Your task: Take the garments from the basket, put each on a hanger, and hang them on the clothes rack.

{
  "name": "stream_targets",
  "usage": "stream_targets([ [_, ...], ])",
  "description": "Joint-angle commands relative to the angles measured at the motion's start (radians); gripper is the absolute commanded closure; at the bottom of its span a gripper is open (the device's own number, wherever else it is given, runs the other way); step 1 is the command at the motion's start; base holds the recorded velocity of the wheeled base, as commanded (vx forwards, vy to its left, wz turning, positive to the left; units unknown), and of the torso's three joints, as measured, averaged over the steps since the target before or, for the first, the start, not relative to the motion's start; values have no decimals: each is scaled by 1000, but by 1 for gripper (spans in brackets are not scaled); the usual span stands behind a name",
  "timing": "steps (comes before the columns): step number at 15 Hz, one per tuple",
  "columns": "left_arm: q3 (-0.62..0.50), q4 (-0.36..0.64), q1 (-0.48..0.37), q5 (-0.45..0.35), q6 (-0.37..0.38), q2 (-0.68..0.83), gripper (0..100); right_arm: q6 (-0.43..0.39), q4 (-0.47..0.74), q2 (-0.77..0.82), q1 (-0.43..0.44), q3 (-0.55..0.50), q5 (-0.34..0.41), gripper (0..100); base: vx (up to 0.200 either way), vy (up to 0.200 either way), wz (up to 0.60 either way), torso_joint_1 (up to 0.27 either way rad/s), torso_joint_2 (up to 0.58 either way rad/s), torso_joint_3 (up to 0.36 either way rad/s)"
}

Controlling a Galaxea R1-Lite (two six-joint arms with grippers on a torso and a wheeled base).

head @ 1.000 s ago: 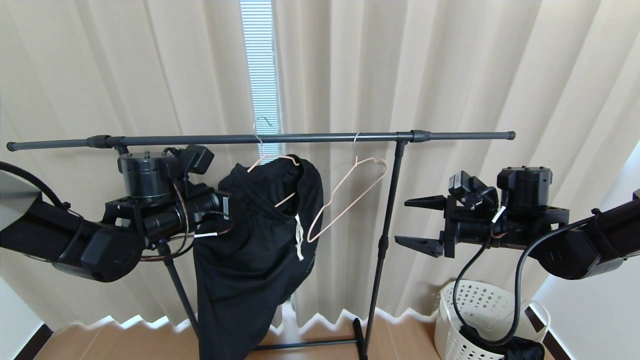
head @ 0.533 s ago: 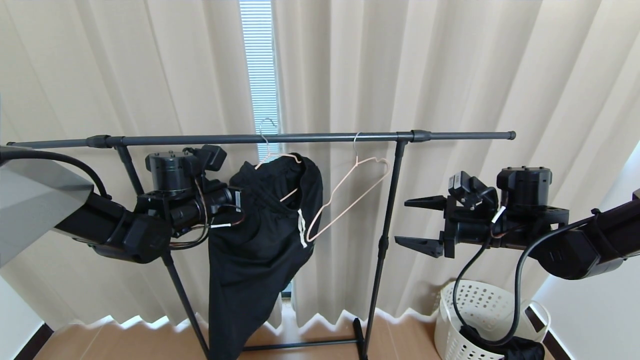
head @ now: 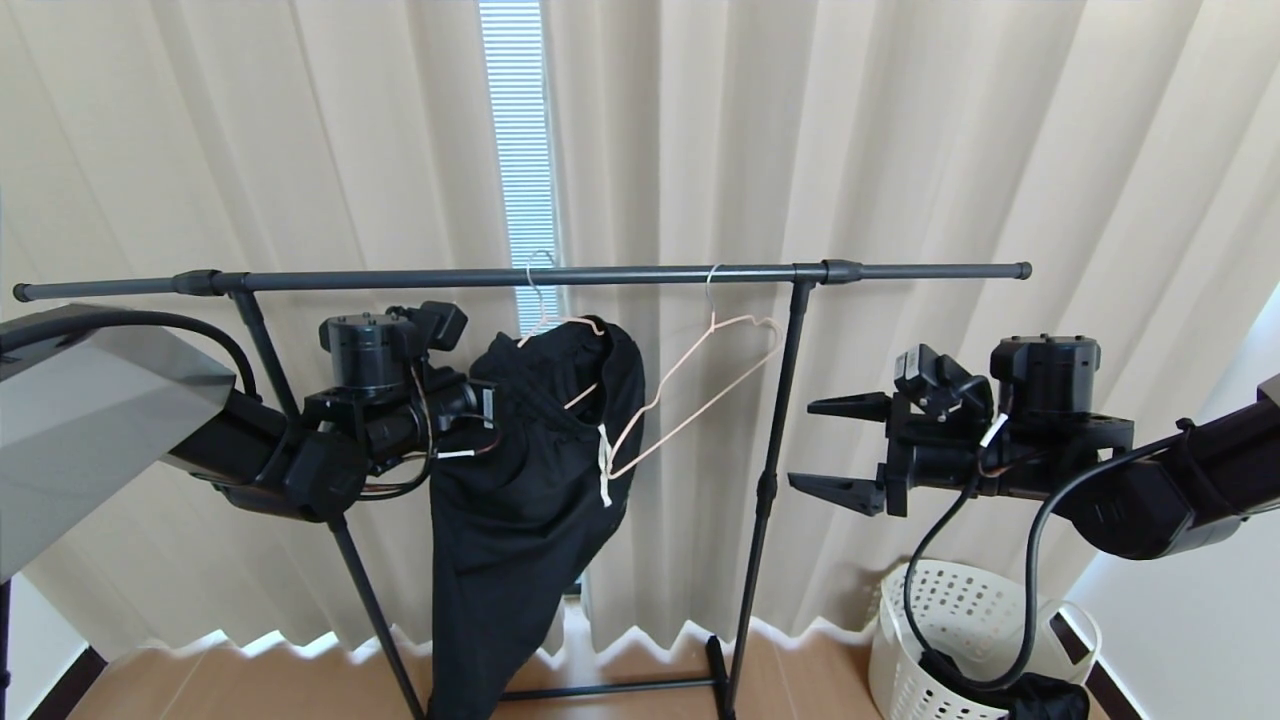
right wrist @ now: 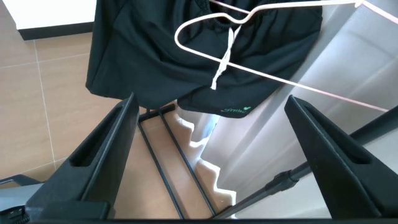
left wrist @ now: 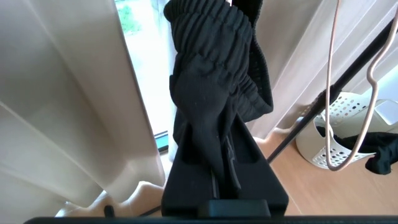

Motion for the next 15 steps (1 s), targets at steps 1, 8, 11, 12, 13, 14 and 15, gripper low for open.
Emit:
stream_targets([
  [1, 4, -1, 0, -1, 1, 3, 100, 0, -13, 5, 0, 3, 0, 0, 0, 0, 0, 0, 0, 0],
  [8, 25, -1, 0, 6, 1, 0, 100, 0, -16, 5, 0, 4, 0, 0, 0, 0, 0, 0, 0, 0],
  [11, 33, -1, -2, 6, 1, -2, 100, 0, -16, 5, 0, 4, 0, 0, 0, 0, 0, 0, 0, 0],
  [12, 35, -1, -2, 6, 1, -2, 0, 0, -16, 5, 0, 4, 0, 0, 0, 0, 0, 0, 0, 0],
  [13, 36, -1, -2, 6, 1, -2, 0, 0, -16, 5, 0, 4, 0, 0, 0, 0, 0, 0, 0, 0],
  [14, 38, -1, 0, 6, 1, -3, 0, 0, -16, 5, 0, 6, 0, 0, 0, 0, 0, 0, 0, 0],
  [15, 39, -1, 0, 6, 1, -5, 0, 0, -16, 5, 0, 6, 0, 0, 0, 0, 0, 0, 0, 0],
])
